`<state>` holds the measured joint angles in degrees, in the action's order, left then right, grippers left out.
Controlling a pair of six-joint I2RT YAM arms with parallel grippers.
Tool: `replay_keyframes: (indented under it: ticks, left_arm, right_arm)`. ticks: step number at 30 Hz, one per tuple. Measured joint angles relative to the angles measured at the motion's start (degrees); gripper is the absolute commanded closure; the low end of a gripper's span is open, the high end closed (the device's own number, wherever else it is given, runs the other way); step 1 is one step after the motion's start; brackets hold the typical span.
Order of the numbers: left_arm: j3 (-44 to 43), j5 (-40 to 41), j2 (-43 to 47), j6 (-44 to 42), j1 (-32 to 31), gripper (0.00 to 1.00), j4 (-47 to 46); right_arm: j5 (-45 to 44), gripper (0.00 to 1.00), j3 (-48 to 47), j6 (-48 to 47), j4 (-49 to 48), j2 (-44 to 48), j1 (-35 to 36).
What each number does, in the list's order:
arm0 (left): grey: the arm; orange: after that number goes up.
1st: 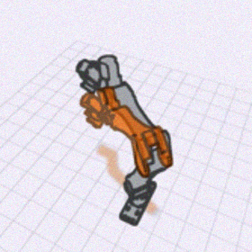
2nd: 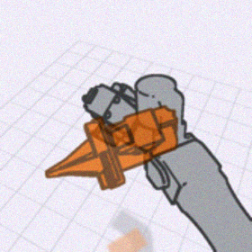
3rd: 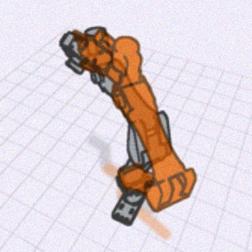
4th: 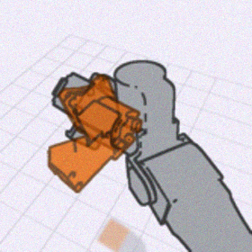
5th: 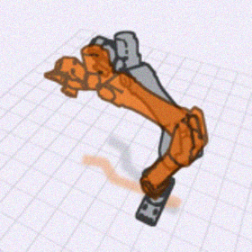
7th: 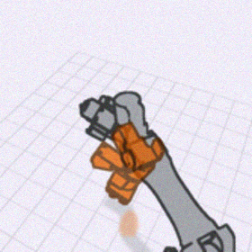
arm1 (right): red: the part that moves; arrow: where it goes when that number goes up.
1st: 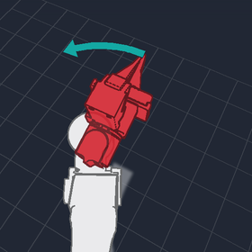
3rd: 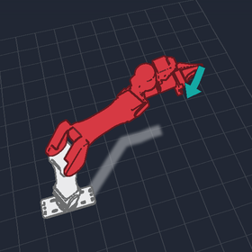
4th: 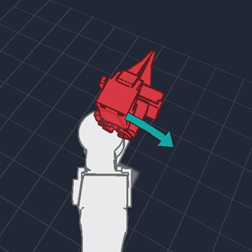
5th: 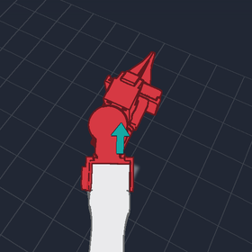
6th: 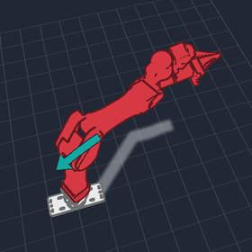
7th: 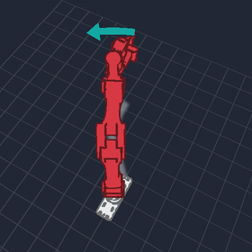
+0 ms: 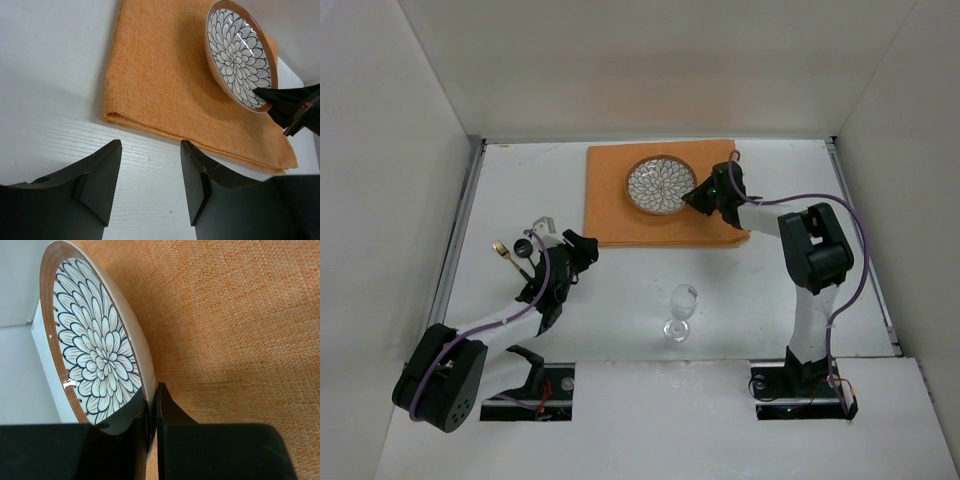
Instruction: Set the dinner table for one person
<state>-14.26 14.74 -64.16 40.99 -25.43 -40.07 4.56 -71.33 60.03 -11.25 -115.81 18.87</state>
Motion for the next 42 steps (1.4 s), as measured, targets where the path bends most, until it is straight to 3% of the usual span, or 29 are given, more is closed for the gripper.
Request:
replay_keyframes:
  ticks: [2,5,9,17,22,25,28,31,37,42]
  left_arm:
    - [0.0,-0.1,-0.2,0.0,0.0,0.52,0.0]
    - [0.0,-0.2,-0.2,0.0,0.0,0.52,0.0]
    - [0.0,-0.2,-0.2,0.0,0.0,0.52,0.0]
    - [0.0,-0.2,-0.2,0.0,0.0,0.52,0.0]
    - [0.0,-0.2,-0.2,0.0,-0.1,0.52,0.0]
    - [0.0,-0.2,-0.2,0.0,-0.2,0.52,0.0]
    - [0.0,-0.2,-0.3,0.0,-0.8,0.53,0.0]
    - [0.0,-0.3,-0.6,0.0,-1.2,0.53,0.0]
    - [-0.1,-0.4,-0.6,0.0,-2.6,0.54,0.0]
    - [-0.4,-0.3,-1.1,0.0,-3.4,0.54,0.0]
  right_arm:
    - [0.0,0.84,0.0,0.1,0.0,-0.1,0.2]
    - [0.3,0.62,0.0,1.1,-0.9,-0.2,0.2]
    - [0.8,0.45,0.2,1.4,-3.4,-0.1,0.2]
    - [0.4,0.29,10.1,-2.4,-4.4,8.5,-0.1]
    - [-0.9,0.34,19.2,-6.9,-4.1,20.8,-1.0]
    - [-3.3,0.52,24.8,-11.0,-1.4,31.4,-1.3]
    - [-5.9,0.8,26.1,-16.2,4.7,43.5,0.4]
    - [-9.0,0.93,23.7,-22.3,12.7,55.4,5.9]
    - [-16.2,0.88,10.6,-30.6,33.0,66.8,22.0]
    - [-22.1,0.7,-0.1,-32.6,49.6,64.8,36.4]
